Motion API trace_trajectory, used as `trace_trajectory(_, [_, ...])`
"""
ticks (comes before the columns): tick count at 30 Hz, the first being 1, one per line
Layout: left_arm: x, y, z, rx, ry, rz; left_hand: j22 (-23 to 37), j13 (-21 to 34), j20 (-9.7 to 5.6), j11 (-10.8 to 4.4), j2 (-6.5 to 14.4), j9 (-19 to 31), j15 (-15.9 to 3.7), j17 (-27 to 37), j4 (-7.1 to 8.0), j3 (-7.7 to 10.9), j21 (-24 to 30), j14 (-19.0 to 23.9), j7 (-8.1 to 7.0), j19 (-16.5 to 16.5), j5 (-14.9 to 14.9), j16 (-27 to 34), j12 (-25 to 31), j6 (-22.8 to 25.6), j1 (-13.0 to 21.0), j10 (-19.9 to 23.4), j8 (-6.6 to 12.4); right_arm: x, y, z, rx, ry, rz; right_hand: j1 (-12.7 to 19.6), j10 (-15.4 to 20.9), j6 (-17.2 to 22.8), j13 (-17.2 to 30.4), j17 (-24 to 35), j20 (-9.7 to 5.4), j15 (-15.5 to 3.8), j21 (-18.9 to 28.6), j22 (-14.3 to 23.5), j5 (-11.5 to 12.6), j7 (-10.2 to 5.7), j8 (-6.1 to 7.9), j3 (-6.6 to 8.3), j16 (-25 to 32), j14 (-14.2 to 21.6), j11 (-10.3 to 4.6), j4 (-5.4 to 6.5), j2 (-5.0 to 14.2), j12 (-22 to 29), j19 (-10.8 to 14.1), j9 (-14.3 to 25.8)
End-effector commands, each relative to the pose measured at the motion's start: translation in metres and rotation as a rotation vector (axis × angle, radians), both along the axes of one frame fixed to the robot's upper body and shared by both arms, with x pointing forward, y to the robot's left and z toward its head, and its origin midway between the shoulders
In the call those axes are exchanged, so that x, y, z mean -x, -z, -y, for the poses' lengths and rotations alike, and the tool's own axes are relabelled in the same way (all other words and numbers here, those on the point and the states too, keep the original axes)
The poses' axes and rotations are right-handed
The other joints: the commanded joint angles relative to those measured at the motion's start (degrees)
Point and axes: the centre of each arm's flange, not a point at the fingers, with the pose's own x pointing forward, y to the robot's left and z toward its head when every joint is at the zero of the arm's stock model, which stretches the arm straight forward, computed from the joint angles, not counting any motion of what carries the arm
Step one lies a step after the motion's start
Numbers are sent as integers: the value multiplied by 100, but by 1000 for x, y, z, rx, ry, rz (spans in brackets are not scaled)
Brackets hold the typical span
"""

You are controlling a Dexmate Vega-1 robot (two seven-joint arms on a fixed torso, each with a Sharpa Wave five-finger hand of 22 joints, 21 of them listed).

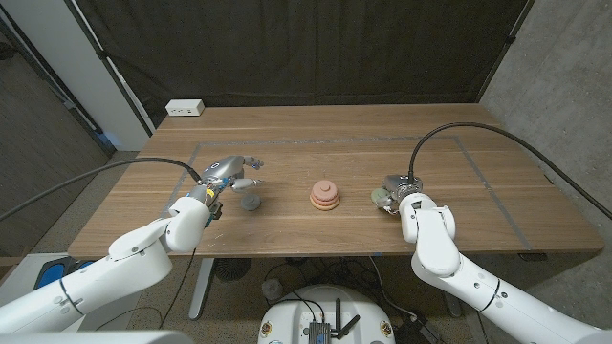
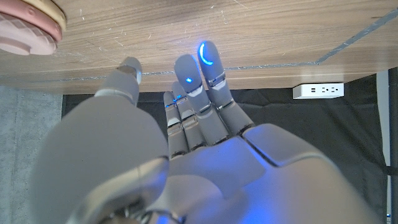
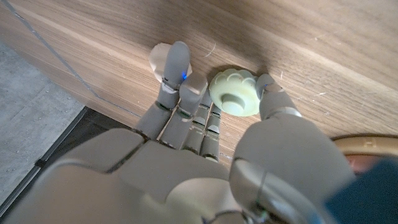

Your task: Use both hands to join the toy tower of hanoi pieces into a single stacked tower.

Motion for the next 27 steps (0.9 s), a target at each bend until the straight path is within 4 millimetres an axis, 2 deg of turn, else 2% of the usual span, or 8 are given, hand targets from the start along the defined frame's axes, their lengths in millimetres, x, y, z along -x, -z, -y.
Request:
trace_trajectory(1, [2, -2, -1, -1, -7, 3, 8, 27, -728, 2, 67, 19, -307, 16, 3, 56, -1, 37, -10, 56, 28, 31, -11, 55, 9, 52, -24, 5, -8, 0, -17, -15, 38, 157, 358, 319, 37, 19, -521, -217, 33, 10, 58, -249, 64, 111, 70, 106, -245, 4, 245, 37, 39, 14])
trace_trajectory(27, [0, -1, 0, 2, -2, 2, 8, 64, -732, -13, 78, 37, -307, 37, -9, 118, -8, 39, -5, 62, 52, 46, -34, 74, -3, 76, -42, 16, -20, -1, -42, -51, 50, 162, 480, 430, 86, 27, -519, -213, 58, 48, 154, -246, 82, 222, 219, 229, -242, -14, 282, 1, 128, -13])
